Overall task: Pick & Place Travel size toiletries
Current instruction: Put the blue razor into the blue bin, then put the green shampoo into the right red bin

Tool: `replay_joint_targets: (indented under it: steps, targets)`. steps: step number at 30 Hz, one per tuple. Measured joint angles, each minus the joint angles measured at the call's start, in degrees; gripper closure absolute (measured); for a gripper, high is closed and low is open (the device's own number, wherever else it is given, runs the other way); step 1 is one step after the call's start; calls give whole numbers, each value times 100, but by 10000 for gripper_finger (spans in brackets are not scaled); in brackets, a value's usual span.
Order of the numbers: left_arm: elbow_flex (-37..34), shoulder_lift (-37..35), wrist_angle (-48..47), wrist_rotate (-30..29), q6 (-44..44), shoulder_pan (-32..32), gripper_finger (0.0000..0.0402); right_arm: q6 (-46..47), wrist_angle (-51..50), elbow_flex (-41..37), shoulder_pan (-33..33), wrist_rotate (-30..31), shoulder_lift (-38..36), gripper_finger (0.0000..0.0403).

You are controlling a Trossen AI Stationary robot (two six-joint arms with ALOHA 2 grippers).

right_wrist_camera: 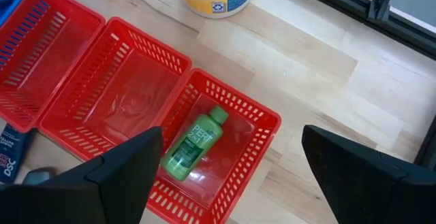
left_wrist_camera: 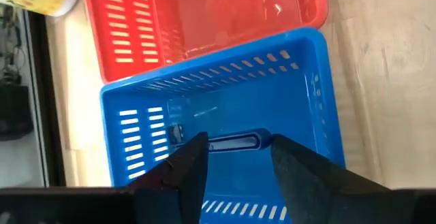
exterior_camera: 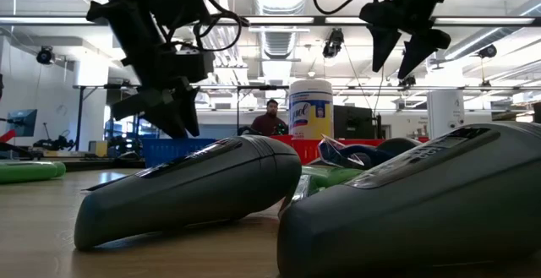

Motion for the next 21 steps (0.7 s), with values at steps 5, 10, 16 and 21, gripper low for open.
replay_joint_targets:
  steps: [5, 10, 16, 21]
  targets:
    - [-35, 0, -214, 279, -104, 106, 234, -3, 0, 0, 0, 2, 0, 65]
    - [-37, 0, -401, 352, -248, 156, 234, -2, 2, 0, 1, 13, 0, 77]
    - [-3, 0, -385, 473, -757, 249, 234, -1, 11, 0, 2, 31, 0, 80]
    - [78, 0, -361, 866, -1214, 483, 234, 32, 20, 0, 1, 42, 0, 67]
